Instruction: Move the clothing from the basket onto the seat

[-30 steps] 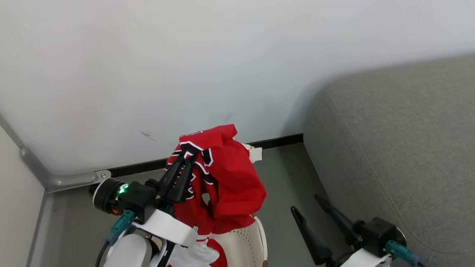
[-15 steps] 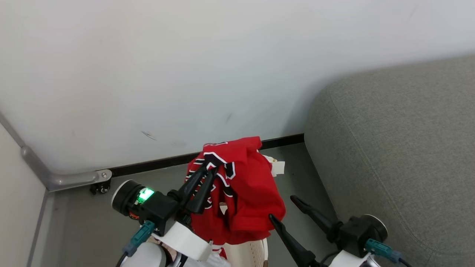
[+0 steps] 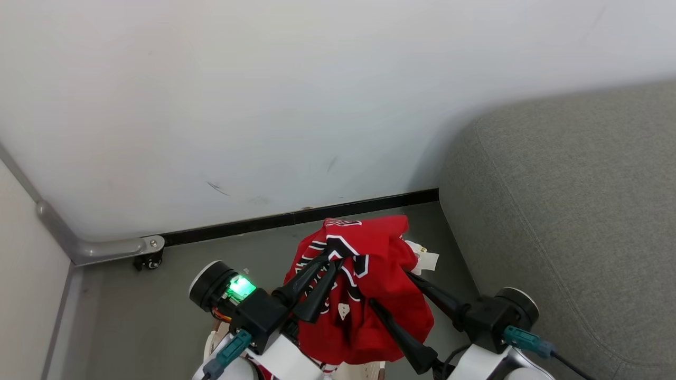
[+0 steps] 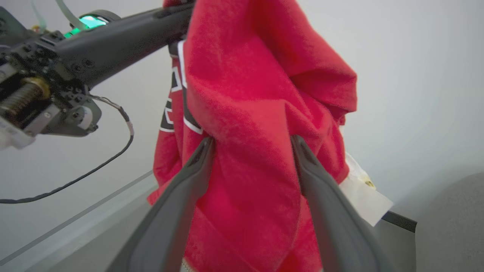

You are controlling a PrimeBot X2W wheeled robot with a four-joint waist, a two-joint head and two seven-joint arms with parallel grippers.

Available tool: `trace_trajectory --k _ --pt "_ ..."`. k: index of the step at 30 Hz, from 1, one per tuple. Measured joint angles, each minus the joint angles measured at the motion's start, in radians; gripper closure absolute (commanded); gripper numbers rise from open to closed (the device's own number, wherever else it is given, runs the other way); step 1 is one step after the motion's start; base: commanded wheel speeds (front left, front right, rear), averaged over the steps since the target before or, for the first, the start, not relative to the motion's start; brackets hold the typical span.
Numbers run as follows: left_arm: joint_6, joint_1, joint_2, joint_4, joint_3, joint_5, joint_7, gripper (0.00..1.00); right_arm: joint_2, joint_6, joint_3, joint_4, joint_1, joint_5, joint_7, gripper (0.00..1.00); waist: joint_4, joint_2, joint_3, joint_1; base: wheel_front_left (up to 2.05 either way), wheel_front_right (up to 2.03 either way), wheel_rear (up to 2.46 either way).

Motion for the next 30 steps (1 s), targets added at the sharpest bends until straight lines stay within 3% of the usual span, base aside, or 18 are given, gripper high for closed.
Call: trace_trajectory --k 14,30 --pt "-0.004 -0.002 0.004 -0.011 -0.097 -0.003 0.000 1.00 0.005 0.000 0.133 0.080 -0.075 0.000 0.000 0.00 0.012 0.0000 -0.003 0.0000 0.00 0.00 0.00" --pt "-0.004 -0.004 0.021 -0.010 -0.178 -0.038 0.000 1.00 0.055 0.000 0.173 0.115 -0.120 0.001 0.000 0.00 0.018 0.0000 -0.006 0.0000 0.00 0.00 0.00"
